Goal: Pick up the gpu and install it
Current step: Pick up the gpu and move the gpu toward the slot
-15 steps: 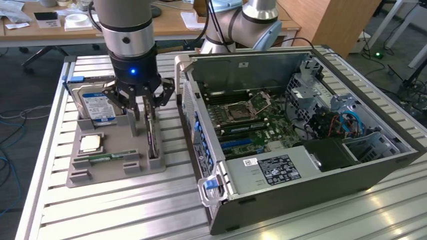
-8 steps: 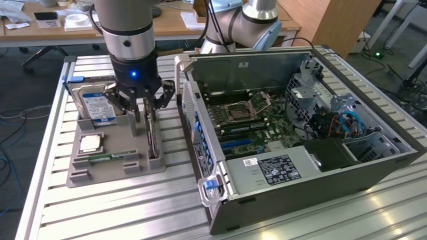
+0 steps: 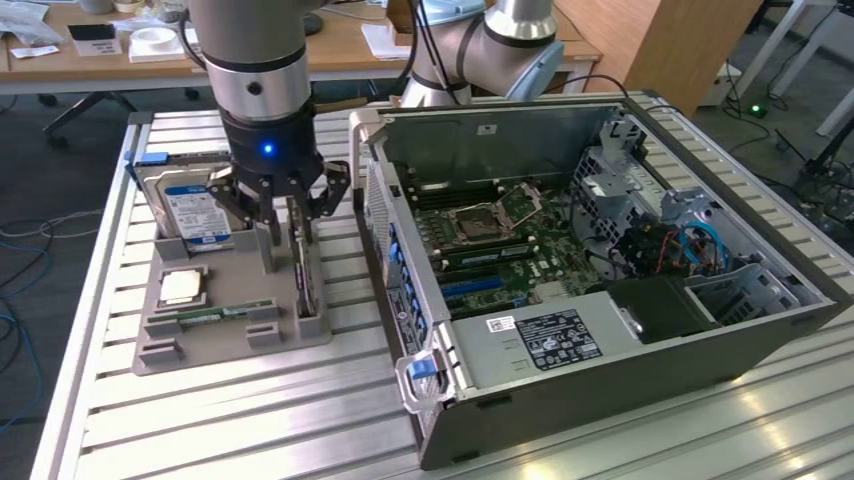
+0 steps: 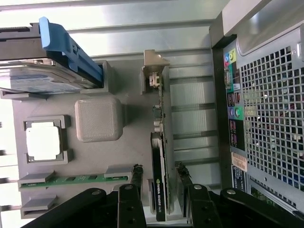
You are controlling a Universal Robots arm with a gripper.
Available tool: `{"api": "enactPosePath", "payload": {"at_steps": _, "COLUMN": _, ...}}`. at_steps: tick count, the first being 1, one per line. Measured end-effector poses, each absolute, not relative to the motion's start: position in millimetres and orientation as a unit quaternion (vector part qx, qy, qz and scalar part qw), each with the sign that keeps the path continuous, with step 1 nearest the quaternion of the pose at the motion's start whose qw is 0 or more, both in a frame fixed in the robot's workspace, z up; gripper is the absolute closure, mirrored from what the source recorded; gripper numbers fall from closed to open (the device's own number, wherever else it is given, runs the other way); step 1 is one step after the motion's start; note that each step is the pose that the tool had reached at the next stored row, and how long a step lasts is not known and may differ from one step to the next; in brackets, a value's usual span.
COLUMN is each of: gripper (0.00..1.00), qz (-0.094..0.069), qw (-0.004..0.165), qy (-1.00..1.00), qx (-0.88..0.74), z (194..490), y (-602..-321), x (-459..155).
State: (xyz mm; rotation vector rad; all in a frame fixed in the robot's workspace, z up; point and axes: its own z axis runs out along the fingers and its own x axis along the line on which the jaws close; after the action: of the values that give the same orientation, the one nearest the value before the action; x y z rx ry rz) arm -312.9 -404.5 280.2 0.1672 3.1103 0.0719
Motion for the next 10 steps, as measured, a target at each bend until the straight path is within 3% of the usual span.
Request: {"api": "enactPosePath", "payload": {"at_steps": 10, "gripper": 0.58, "qz": 0.023, "qw": 0.013, "qy": 0.998, "qx": 0.054, "z": 276.1, "y": -404.6, "x": -312.9}}
